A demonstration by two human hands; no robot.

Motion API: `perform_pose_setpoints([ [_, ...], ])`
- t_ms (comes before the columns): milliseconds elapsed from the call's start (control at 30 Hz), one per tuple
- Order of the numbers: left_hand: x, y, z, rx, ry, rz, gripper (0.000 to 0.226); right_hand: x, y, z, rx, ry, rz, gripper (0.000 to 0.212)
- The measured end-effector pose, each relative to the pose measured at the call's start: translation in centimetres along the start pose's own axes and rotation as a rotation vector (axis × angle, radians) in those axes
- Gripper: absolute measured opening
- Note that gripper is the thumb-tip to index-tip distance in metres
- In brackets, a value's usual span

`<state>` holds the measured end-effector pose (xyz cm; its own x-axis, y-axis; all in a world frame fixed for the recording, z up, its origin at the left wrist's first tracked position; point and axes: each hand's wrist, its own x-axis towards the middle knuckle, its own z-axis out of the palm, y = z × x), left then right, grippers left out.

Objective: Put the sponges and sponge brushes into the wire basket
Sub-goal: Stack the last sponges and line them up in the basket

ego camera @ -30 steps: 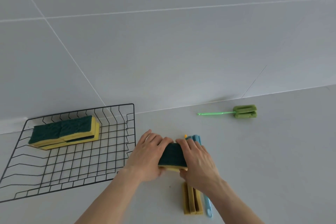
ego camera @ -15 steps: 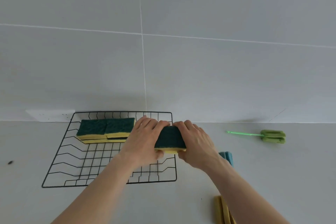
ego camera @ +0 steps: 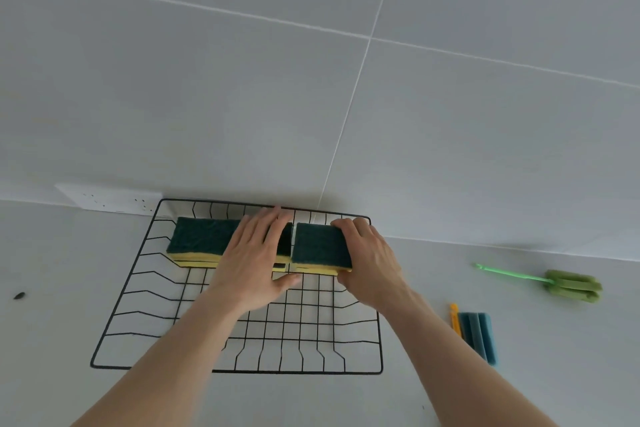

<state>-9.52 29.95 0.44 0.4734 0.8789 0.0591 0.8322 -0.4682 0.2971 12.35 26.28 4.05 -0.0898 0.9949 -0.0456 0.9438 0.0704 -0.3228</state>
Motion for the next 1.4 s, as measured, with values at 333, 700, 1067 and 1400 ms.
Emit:
perform_pose_setpoints([
  [333,0.0,-0.8,2.0,0.113,0.014,0.005,0.096,1.5,0.8,3.9,-0.212,-0.010,-0.043,0.074],
  [700,-0.2,-0.6,1.7,0.129,0.012,0.007,0.090,1.4,-0.9,4.9,-0.399,0.036,0.059,0.063],
  [1067,0.0,0.0,1.2,0.174,-0.001,-0.012,0.088,-0.1,-0.1,3.4,-0.152,0.131,-0.012,0.086],
  [1400,-1.1,3.6,-0.7,0.074,0.063,0.004,0.089,-3.7,0.6,1.3,0.097,0.306,0.026,0.063],
])
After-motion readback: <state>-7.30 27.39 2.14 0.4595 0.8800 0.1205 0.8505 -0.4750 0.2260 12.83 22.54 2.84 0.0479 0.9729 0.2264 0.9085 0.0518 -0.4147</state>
